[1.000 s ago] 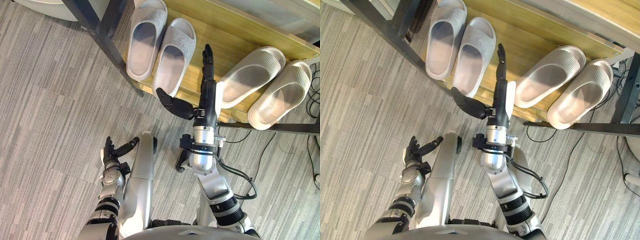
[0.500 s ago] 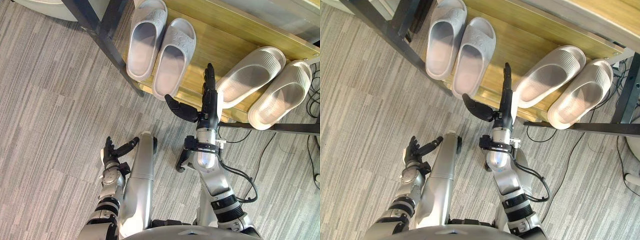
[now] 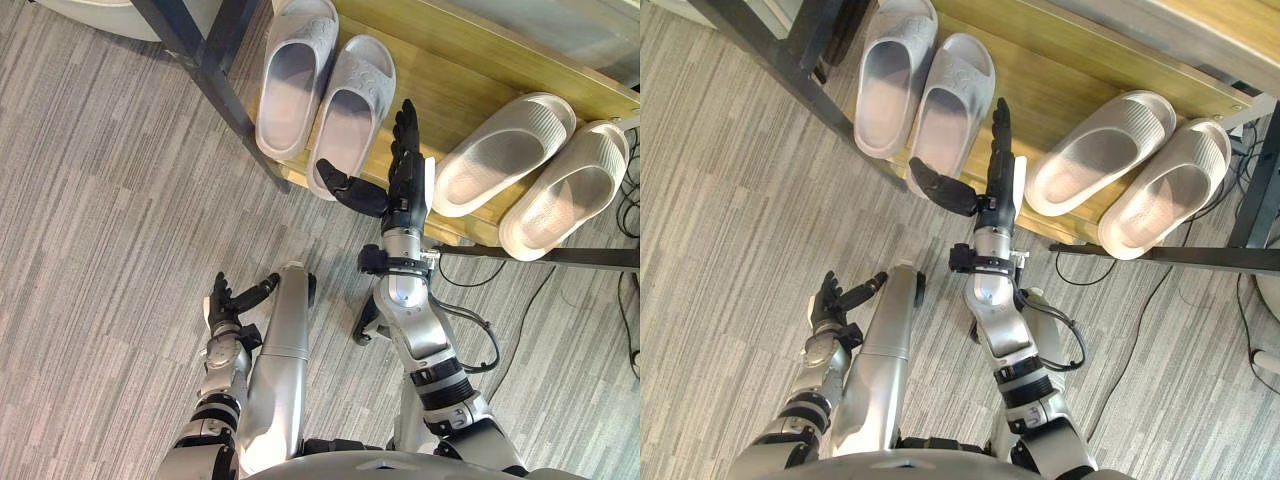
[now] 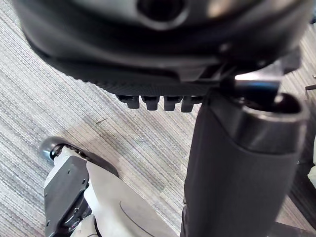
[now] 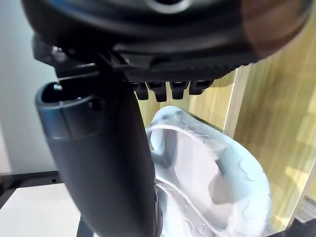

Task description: Organize the slippers on the shoe rack

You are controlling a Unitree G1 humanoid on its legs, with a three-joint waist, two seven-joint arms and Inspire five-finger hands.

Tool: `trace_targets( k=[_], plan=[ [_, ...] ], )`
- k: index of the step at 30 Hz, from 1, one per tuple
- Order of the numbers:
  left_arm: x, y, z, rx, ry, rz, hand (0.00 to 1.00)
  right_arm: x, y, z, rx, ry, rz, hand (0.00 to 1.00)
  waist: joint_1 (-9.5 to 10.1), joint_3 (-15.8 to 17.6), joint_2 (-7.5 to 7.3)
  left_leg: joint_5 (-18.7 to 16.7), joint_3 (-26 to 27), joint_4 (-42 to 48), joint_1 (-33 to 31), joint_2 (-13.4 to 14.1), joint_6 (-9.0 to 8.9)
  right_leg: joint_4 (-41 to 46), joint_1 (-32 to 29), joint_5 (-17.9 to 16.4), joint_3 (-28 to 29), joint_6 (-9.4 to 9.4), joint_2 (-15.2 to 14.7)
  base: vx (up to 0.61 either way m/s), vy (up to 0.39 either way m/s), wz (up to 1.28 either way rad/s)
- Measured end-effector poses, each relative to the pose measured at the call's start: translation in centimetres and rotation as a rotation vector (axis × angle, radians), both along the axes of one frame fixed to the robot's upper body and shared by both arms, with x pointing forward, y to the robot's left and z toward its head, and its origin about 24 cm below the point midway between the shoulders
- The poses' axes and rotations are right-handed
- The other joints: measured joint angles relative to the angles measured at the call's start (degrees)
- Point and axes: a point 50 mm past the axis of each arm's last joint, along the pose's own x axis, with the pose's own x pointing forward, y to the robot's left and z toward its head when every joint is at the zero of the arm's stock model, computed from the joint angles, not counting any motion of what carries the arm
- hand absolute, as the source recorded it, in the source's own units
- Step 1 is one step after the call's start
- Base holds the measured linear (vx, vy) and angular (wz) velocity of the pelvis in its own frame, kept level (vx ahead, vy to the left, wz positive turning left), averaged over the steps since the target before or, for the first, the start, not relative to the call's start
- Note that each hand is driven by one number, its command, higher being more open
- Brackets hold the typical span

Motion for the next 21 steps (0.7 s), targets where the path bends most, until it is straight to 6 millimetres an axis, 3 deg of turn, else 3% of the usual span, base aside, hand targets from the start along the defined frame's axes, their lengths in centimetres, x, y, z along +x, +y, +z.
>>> trace_targets(
  k=[13, 21],
  plan=[
    [0.3, -0.6, 0.0, -0.016, -0.008, -0.033, 1.00, 2.4, -0.5, 2.6, 0.146, -0.041, 0.027, 1.00, 0.84, 0.22, 0.90, 0.02, -0.20, 0.58, -1.02, -0.83, -0.01, 0.98, -0.93, -0.36, -0.05, -0.01, -0.83, 0.02, -0.003, 0.02],
    [0.2, -1.2, -0.2, -0.023, -0.001, -0.045, 1.00, 3.6, -1.5, 3.6, 0.136, -0.057, -0.011, 1.00, 1.36, 0.13, 2.27, 0.02, -0.42, 1.21, -1.52, -1.01, 0.00, 1.56, -1.18, -0.43, -0.20, -0.04, -1.03, 0.00, 0.000, 0.00]
  ],
)
